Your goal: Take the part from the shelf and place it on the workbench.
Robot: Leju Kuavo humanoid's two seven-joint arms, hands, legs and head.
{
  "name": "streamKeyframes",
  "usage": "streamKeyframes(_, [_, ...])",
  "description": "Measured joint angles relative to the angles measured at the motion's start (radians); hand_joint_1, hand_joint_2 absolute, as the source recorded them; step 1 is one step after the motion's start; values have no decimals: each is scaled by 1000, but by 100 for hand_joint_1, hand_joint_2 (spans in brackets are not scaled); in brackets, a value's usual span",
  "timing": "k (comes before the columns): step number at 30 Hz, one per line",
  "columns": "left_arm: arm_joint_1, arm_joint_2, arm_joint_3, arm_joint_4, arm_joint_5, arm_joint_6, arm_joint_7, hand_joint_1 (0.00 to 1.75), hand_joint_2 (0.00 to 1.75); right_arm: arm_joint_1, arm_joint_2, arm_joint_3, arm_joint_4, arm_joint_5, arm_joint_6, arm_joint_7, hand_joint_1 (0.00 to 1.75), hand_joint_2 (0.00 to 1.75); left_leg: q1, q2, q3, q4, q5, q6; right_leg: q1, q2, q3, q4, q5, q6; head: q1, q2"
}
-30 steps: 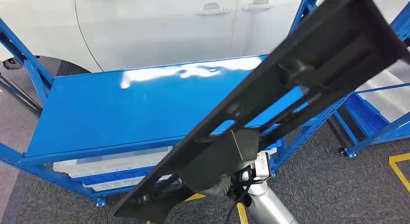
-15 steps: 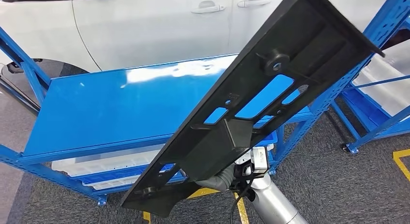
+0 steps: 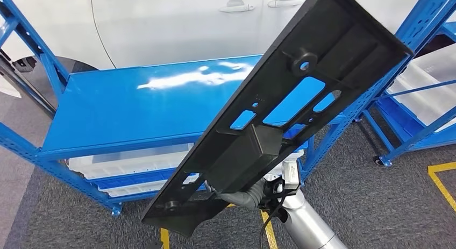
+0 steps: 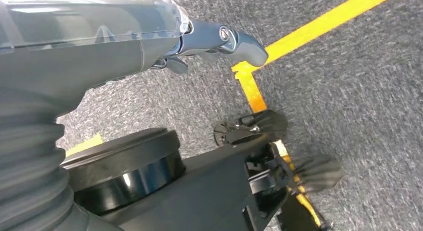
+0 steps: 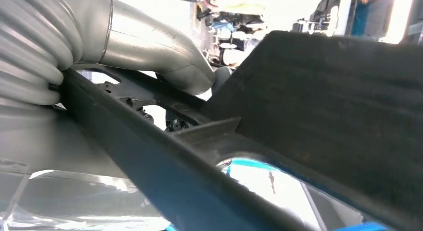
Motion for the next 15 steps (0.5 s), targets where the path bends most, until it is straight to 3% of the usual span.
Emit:
streamKeyframes(2, [-1, 0, 0, 0, -1, 0, 0, 0, 175, 2, -4, -1, 1, 0, -1, 0, 175, 175, -2, 3, -30, 2, 23, 5, -2, 1, -33, 131, -104, 6, 0, 0])
streamKeyframes(3, [-1, 0, 0, 0, -1, 0, 0, 0, 175, 4, -5, -2, 1, 0, -2, 1, 175, 175, -2, 4, -45, 4, 33, 4, -2, 0, -43, 193, -132, 9, 0, 0])
streamKeyframes(4, [-1, 0, 0, 0, -1, 0, 0, 0, 175, 7, -6, -2, 1, 0, -3, 2, 175, 175, -2, 5, -61, 9, 41, 3, -2, 0, -38, 229, -133, 11, 0, 0])
streamKeyframes(5, [-1, 0, 0, 0, -2, -1, 0, 0, 175, 9, -8, -3, 1, 0, -6, 4, 175, 175, -2, 6, -77, 14, 49, 2, -3, 0, -16, 229, -117, 12, 0, 0])
streamKeyframes(7, [-2, -1, 0, 0, -2, -2, 0, 0, 175, 10, -10, -5, 1, 1, -11, 8, 175, 175, -2, 6, -107, 30, 61, -5, -5, 0, 80, 124, -79, 12, 0, 0])
streamKeyframes(9, [-3, -1, 0, 0, -3, -4, 0, 0, 175, 10, -11, -8, 0, 1, -16, 11, 175, 175, -4, 5, -126, 47, 70, -14, -3, 3, 169, -4, -88, 3, 0, 0])
streamKeyframes(10, [-4, -1, 0, 0, -3, -5, 0, 0, 175, 11, -12, -10, 0, 2, -18, 12, 175, 175, -5, 4, -130, 51, 75, -19, -1, 4, 189, -36, -99, -4, 0, 0])
streamKeyframes(13, [-3, -1, 0, 0, -3, -9, 0, 0, 175, 11, -14, -18, 1, 3, -25, 18, 175, 175, -4, 3, -140, 55, 82, -38, 1, 3, 179, -47, -83, -29, -1, 0])
streamKeyframes(15, [-1, -1, 0, 0, -3, -11, 0, 0, 175, 10, -14, -22, 1, 4, -30, 20, 175, 175, 0, 2, -153, 79, 44, -48, -2, -1, 163, -51, -64, -43, 0, 0])
